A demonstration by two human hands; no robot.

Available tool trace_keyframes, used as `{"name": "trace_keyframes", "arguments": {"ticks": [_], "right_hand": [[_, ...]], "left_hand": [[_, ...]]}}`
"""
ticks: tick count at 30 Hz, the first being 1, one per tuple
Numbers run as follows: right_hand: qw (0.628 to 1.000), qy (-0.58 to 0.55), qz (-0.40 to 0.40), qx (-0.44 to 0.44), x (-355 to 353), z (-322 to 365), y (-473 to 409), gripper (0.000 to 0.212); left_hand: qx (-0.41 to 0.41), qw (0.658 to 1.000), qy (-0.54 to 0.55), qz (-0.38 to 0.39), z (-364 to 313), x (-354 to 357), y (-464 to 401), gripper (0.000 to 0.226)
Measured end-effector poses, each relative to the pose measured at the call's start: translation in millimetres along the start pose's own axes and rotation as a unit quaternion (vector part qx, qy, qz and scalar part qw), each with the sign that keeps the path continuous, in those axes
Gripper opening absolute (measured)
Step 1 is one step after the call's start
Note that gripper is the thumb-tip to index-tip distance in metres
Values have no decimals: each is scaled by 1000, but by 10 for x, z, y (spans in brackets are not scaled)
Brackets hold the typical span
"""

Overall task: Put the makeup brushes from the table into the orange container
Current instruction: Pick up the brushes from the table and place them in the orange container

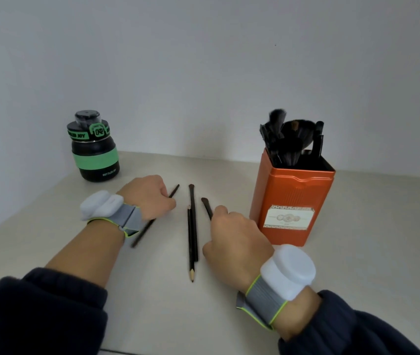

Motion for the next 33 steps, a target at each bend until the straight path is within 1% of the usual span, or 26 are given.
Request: {"name": "trace_keyframes", "arguments": {"ticks": [2, 4, 6, 7, 8, 11, 13, 15, 18, 20, 21, 22, 24, 26, 28, 30, 31, 33], "right_hand": [[1000, 4, 0, 7, -7, -9, 18, 31], [1000, 7, -13, 7, -41, -2, 34, 29], [999, -2, -45, -11, -116, 26, 56, 18], [997, -11, -68, -29, -166, 45, 66, 11], [994, -19, -95, -48, -213, 64, 78, 8], [981, -43, -161, -102, -294, 96, 99, 20], [967, -79, -197, -139, -340, 121, 110, 26], [945, -125, -244, -180, -426, 153, 140, 26], [899, -182, -339, -209, -611, 132, 231, 20], [870, -209, -391, -215, -724, 108, 295, 16], [855, -222, -415, -219, -782, 90, 337, 14], [837, -237, -438, -225, -843, 74, 383, 13], [801, -269, -478, -241, -954, 38, 474, 12], [768, -305, -504, -250, -1036, -24, 540, 15], [733, -359, -518, -255, -1108, -121, 585, 16], [692, -405, -545, -244, -1198, -261, 626, 12], [668, -420, -570, -228, -1252, -352, 655, 9], [625, -424, -626, -195, -1373, -531, 725, 14]], "left_hand": [[-15, 1000, -7, -9, 55, -48, -19, 12], [-22, 1000, -16, -3, 82, -76, -30, 14], [-19, 999, -27, 12, 77, -69, -29, 13], [-15, 999, -33, 16, 72, -57, -25, 13], [-8, 999, -41, 20, 66, -43, -20, 13], [-6, 997, -64, 37, 79, -14, -21, 19], [1, 997, -75, 35, 69, -38, -24, 21], [19, 998, -56, -4, 16, -124, -15, 17], [76, 990, 56, -104, -147, -309, 95, 14], [122, 969, 149, -155, -285, -420, 228, 9], [142, 953, 204, -174, -367, -471, 297, 5], [160, 933, 259, -191, -443, -522, 369, 3], [187, 887, 365, -214, -588, -614, 502, 7], [211, 838, 447, -231, -735, -679, 641, 7], [238, 800, 485, -263, -885, -734, 803, 9], [256, 772, 503, -291, -1018, -765, 949, 10], [261, 758, 518, -299, -1073, -778, 1009, 9], [270, 722, 554, -315, -1153, -823, 1114, 6]]}}
Point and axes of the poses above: each hand's wrist, its own y-axis away from the middle knuckle, its own x-axis out of the palm, z = x × y, the point moved 7 cm from there along -y, towards the middle knuckle, and after that the axes turned 5 degrees about -x, right-handed, at the moved point
